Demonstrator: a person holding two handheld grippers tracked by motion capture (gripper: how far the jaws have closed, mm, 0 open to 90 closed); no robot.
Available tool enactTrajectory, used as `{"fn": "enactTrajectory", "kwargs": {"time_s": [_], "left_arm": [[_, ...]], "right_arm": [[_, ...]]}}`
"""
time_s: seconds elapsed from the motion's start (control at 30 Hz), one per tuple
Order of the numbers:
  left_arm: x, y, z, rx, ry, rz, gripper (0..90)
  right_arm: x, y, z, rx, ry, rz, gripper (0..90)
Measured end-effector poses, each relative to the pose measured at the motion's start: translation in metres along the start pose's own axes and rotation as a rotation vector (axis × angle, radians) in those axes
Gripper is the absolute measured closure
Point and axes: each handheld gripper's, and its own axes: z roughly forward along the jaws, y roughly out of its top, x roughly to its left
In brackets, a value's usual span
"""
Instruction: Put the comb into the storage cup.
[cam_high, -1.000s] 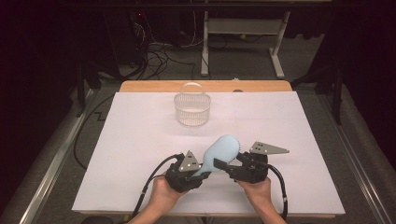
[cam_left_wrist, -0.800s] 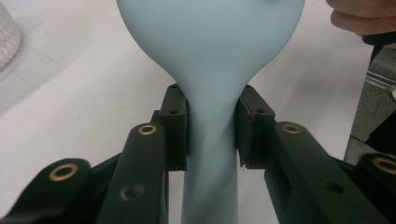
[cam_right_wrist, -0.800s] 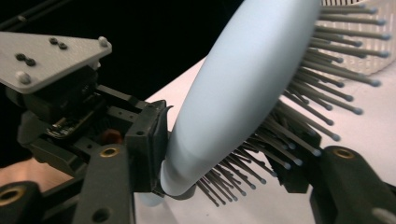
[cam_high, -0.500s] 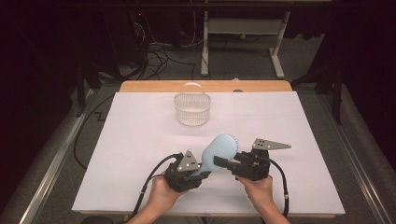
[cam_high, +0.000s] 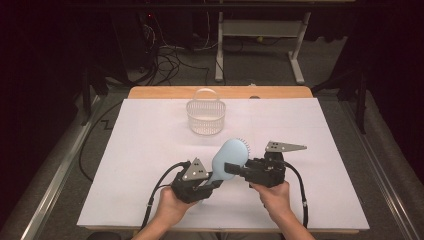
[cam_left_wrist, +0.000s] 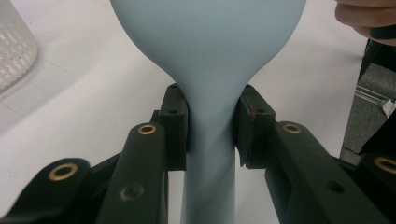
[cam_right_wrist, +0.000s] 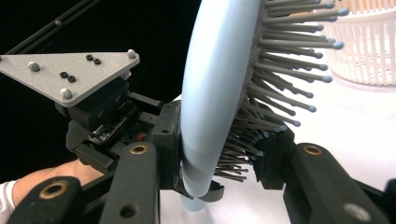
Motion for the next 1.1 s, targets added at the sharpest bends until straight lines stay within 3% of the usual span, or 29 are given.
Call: {"fn": "enactTrajectory", "kwargs": {"time_s": [0.37,0.43,0.57,0.9,1.1], "left_arm": [[0.004,-0.004,0.003,0.008,-0.007,-0.008,64.7],[0.004,-0.004,0.002,0.005,-0.005,-0.013,59.4],[0.005,-0.004,0.001,-0.003,-0.005,-0.012,59.0],[0.008,-0.004,0.0,-0.017,-0.027,-0.033,41.4],[0.01,-0.004,-0.002,-0.024,-0.016,-0.036,31.8]], "right_arm": [[0.0,0.006,0.001,0.0,0.006,-0.003,61.0],[-0.001,0.007,0.001,0.001,0.006,0.0,61.0],[-0.002,0.007,-0.001,0.009,-0.003,0.001,61.1],[-0.004,0.01,-0.003,0.017,-0.012,0.006,61.0],[-0.005,0.013,-0.007,0.013,-0.019,0.004,61.0]]}}
